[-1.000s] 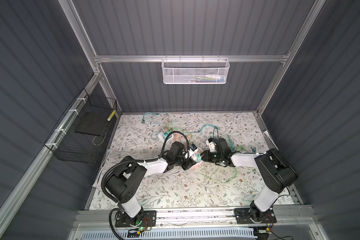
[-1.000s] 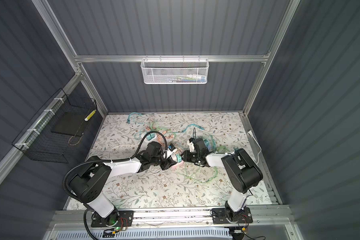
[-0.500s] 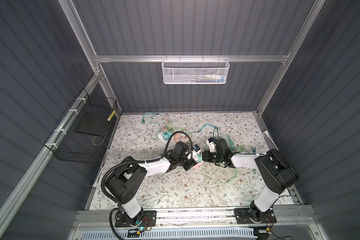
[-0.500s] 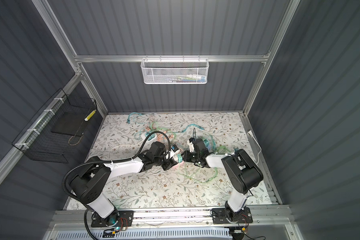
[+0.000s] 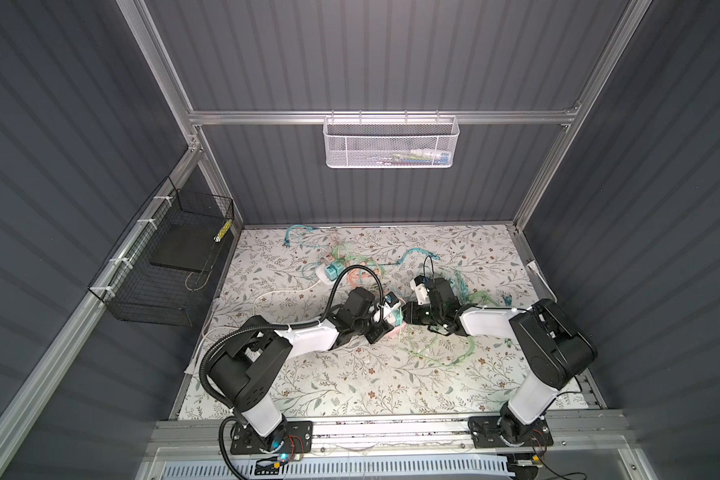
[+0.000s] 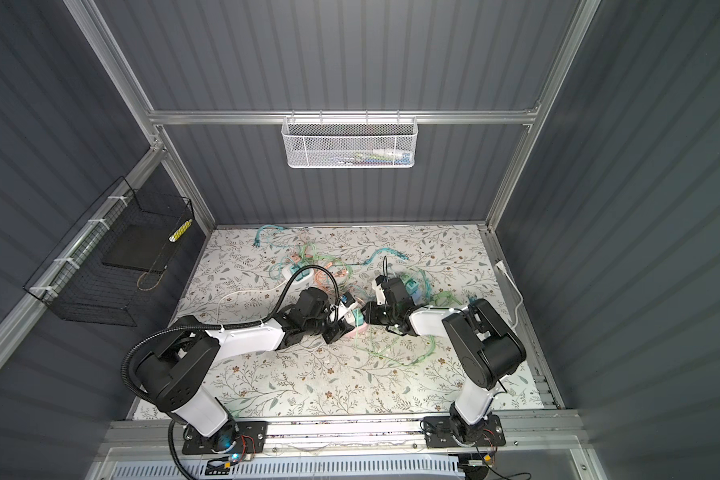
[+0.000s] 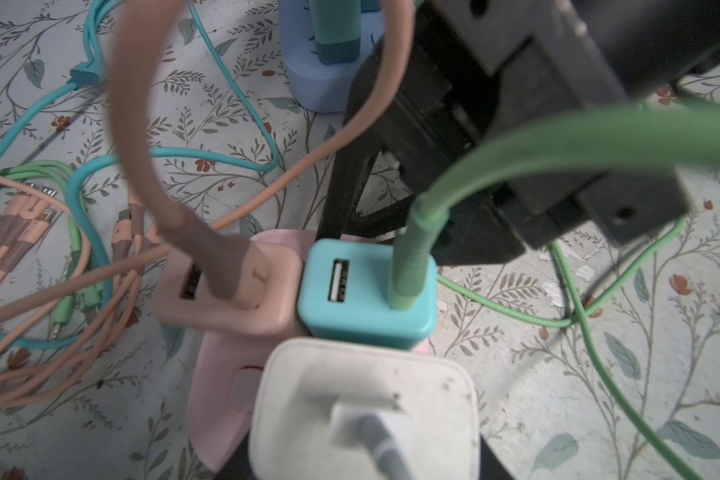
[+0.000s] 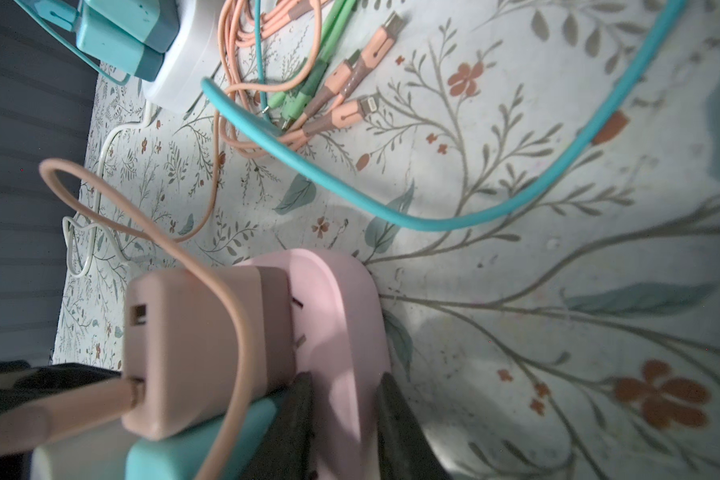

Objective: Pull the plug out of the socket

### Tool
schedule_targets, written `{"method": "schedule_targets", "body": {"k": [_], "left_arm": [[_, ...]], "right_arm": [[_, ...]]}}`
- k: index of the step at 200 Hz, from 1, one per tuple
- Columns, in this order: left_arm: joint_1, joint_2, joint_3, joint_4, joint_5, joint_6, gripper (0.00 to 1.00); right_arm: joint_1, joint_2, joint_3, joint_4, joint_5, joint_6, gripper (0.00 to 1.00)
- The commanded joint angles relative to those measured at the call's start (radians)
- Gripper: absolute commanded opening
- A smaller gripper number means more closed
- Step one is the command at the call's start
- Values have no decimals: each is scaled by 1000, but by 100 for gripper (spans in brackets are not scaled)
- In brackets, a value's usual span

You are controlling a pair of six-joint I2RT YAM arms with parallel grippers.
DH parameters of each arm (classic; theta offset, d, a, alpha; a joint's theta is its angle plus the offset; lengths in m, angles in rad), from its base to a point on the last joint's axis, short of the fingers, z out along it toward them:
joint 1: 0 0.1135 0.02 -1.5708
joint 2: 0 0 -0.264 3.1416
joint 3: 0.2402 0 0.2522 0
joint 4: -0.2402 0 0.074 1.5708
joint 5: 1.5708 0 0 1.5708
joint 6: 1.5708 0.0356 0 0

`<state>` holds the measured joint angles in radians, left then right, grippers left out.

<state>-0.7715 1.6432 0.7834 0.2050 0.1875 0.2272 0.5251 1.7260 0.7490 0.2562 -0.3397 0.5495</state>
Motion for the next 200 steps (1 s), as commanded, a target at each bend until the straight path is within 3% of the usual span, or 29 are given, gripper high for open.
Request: {"method": "schedule_targets", "body": {"k": [1,25,55,89,114,155,200], "left_arm": [[-14,-70,-14,81,35,-4,6],[-1,-46,7,49,74,-12,6],[74,6,26,104,282,-126,6],[95,26,53,97,334,-144,6],[83,13,65,47,269,-96,5],[-5,-29,38,22,30,32,3],[-20,-48,-22,118,10,52,4]], "right_arm": [[8,51,-35,-194,79,-17,28],[9,45,-39,-195,80,-25,27],[16,30,-55,-173,72,-40,27],[17,32,-68,-167,79,-40,27],[18,36,-72,-168,88,-35,27],[16,54,-58,-180,100,-26,25],[16,63,-57,-199,119,-33,24]]}}
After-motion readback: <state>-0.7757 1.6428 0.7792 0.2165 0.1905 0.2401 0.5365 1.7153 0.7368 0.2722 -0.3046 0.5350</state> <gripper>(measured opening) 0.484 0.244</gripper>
